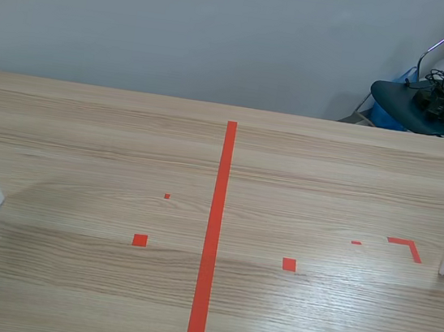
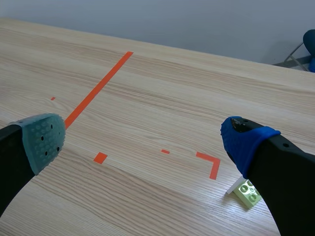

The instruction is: Do the leaf sorting experiment

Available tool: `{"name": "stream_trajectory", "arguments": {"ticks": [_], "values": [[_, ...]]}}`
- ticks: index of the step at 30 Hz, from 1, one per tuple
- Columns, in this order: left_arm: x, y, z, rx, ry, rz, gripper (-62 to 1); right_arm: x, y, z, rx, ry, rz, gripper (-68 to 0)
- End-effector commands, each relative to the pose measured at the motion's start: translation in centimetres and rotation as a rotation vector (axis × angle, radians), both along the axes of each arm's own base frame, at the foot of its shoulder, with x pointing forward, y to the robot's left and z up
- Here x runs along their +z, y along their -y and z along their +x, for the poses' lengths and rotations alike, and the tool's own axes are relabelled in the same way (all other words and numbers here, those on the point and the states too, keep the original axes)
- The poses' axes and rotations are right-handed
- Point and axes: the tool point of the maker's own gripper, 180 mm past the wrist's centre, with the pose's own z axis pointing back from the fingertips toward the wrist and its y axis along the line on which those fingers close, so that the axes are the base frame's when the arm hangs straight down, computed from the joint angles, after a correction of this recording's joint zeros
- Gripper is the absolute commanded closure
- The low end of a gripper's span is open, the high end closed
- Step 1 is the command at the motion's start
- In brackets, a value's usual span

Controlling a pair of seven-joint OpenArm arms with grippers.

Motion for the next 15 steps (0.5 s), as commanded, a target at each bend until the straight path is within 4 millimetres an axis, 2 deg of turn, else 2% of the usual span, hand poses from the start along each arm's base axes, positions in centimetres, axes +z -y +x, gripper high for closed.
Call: {"name": "stream_trajectory", "arguments": {"ticks": [1,2,4,6,7,9,11,15], "values": [[1.9,0.5,1.1,-0.021,0.062,0.001,-13.5,1.4,0.5,0.6,-0.008,0.051,0.003,-67.9],[1.9,0.5,1.1,-0.021,0.062,0.001,-18.0,1.4,0.5,0.6,-0.008,0.051,0.003,-67.9],[2.4,0.4,1.2,-0.022,0.082,0.008,-33.8,1.4,0.5,0.6,-0.008,0.051,0.003,-67.9],[3.8,0.0,1.6,-0.019,0.137,0.014,-49.4,1.4,0.5,0.6,-0.008,0.051,0.003,-67.9],[4.5,-0.3,1.8,-0.017,0.152,0.016,-54.1,1.4,0.5,0.6,-0.008,0.051,0.003,-67.9],[6.0,-0.7,2.1,-0.023,0.177,0.004,-57.5,1.4,0.5,0.6,-0.007,0.050,0.002,-67.9],[7.6,-0.1,2.2,-0.076,0.182,-0.026,-57.5,1.4,0.5,0.6,-0.008,0.051,0.003,-67.9],[11.8,4.0,1.1,-0.323,0.244,-0.068,-62.3,1.5,0.5,0.6,-0.008,0.059,0.006,-67.9]]}}
